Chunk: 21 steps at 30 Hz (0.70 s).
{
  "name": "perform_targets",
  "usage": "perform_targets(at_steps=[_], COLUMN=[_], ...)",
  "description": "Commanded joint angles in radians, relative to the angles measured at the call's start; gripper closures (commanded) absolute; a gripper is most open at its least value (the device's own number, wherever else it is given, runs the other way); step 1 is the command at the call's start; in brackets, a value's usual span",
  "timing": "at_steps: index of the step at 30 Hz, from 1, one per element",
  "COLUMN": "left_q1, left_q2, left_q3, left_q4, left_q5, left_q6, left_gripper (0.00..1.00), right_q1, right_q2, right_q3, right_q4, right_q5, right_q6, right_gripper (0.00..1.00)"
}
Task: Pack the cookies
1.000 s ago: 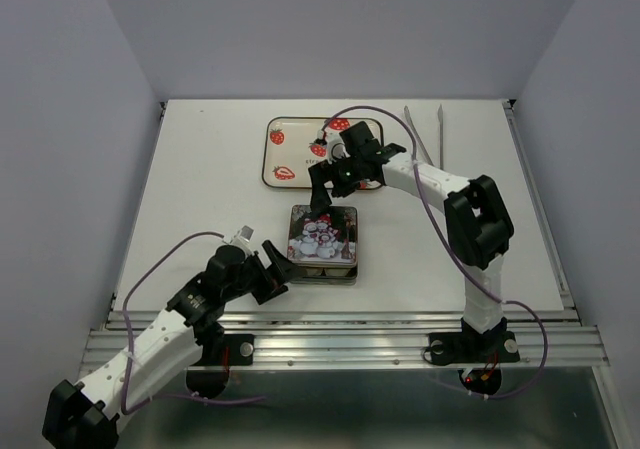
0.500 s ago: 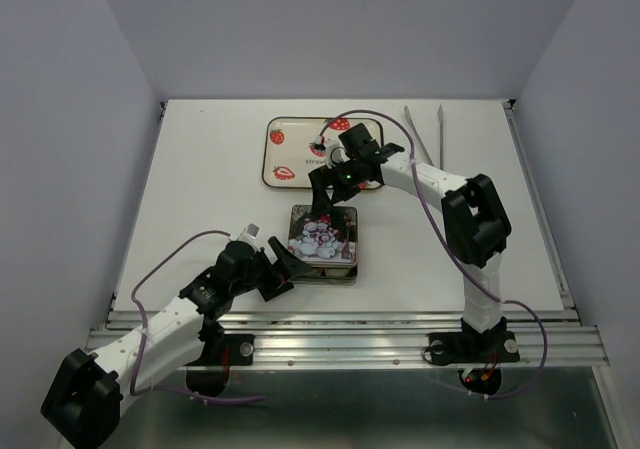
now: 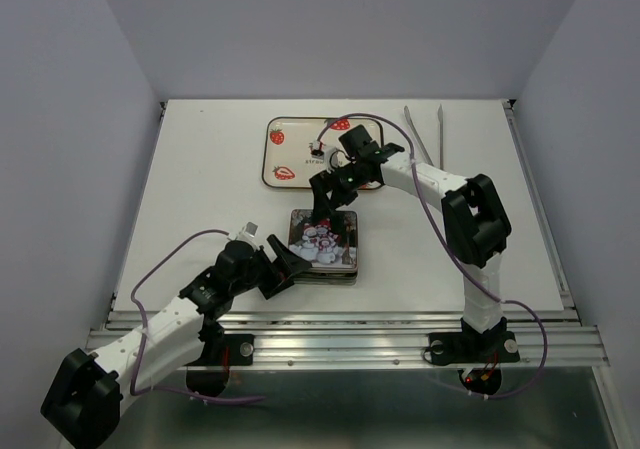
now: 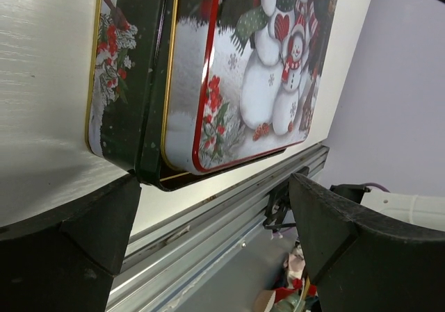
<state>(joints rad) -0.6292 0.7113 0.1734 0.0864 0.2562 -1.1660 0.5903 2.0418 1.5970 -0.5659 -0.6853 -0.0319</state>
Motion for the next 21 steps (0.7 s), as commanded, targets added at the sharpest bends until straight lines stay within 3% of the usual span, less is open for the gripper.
perform_targets(at_steps=[1, 16, 21], left_q1=[-0.006, -0.007, -0.007], left_q2=[0.011, 0.010, -0.015], left_q3=[0.006, 0.015, 0.049], left_q4=[0.039, 0.032, -0.059], left_q5=[-0.020, -0.040, -0.064], left_q6=[0.000, -0.006, 0.009], left_gripper=[0.01, 0.01, 0.01], right_q1=[0.002, 0.002, 0.002], right_q2=[-0.051, -0.107, -0.137], right_q3=[0.017, -0.009, -0.009], right_q4=[-0.042, -0.042, -0.040], right_q5=[-0.082, -0.085, -0.028], right_q6=[-0.051, -0.039, -0.037], right_gripper=[0.00, 0.00, 0.00])
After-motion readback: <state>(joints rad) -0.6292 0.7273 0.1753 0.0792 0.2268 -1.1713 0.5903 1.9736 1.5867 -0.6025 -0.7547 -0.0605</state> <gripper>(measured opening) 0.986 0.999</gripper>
